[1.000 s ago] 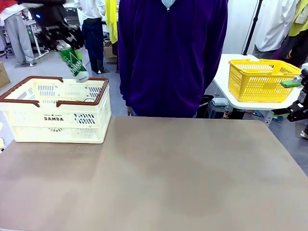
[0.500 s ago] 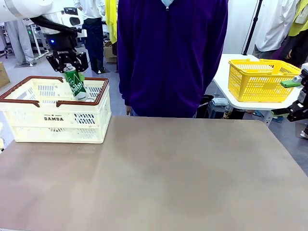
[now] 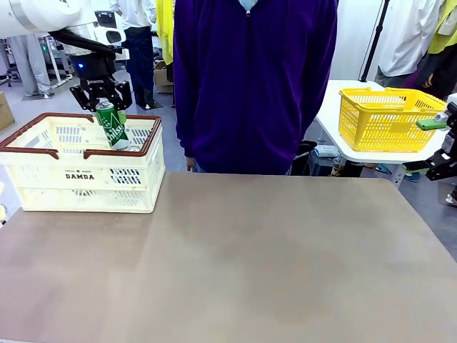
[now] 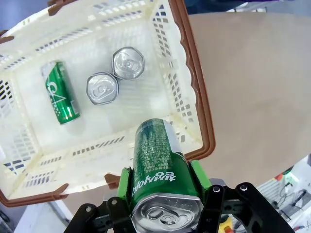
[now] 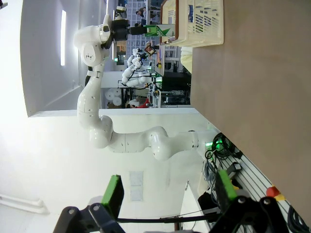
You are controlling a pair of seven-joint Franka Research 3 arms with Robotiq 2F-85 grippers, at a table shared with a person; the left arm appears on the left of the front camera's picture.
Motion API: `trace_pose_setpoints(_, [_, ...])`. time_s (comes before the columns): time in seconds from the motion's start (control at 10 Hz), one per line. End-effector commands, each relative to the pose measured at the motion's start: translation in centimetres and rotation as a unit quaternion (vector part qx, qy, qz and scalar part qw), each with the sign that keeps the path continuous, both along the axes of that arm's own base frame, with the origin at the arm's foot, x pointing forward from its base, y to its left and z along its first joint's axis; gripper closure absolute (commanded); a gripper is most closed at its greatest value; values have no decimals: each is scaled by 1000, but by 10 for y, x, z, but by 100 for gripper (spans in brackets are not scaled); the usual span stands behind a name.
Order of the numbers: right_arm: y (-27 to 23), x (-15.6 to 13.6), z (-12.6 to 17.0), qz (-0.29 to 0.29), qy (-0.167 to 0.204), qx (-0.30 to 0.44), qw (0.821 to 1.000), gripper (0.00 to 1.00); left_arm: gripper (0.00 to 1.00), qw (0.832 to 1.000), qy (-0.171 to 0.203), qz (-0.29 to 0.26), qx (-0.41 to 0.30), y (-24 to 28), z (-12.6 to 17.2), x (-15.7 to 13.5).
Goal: Place the drinks into the Shopping basket.
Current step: Pick up one drink and place it into the Shopping basket.
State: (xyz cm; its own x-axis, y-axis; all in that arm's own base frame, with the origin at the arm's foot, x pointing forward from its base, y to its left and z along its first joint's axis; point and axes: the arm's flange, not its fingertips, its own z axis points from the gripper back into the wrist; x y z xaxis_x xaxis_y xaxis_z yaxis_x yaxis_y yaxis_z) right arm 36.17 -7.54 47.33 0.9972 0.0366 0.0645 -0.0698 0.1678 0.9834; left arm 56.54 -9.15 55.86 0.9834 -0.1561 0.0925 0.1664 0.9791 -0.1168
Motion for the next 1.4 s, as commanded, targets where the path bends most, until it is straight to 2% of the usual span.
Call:
trace_pose_setpoints(0.0, [-1,-1,4,5,7,-6,1000,0,100,1000,-8,8,28,1,-14,13])
trace_pose_setpoints(0.2, [-1,-1,4,5,7,-6,1000,0,100,999,-14,-1,32,2,-47,37])
trace_pose_setpoints(0.5, [-1,-1,4,5,7,-6,1000,0,100,999,35,-8,27,0,-83,50])
trace_pose_setpoints(0.9, [-1,-1,4,5,7,-6,1000,0,100,998,50,-5,34,4,-116,64])
trace_pose_setpoints(1.2, [-1,-1,4,5,7,-6,1000,0,100,998,57,-9,34,6,-125,66])
trace_pose_setpoints(1.3, [-1,-1,4,5,7,-6,1000,0,52,998,59,-8,34,5,-126,66])
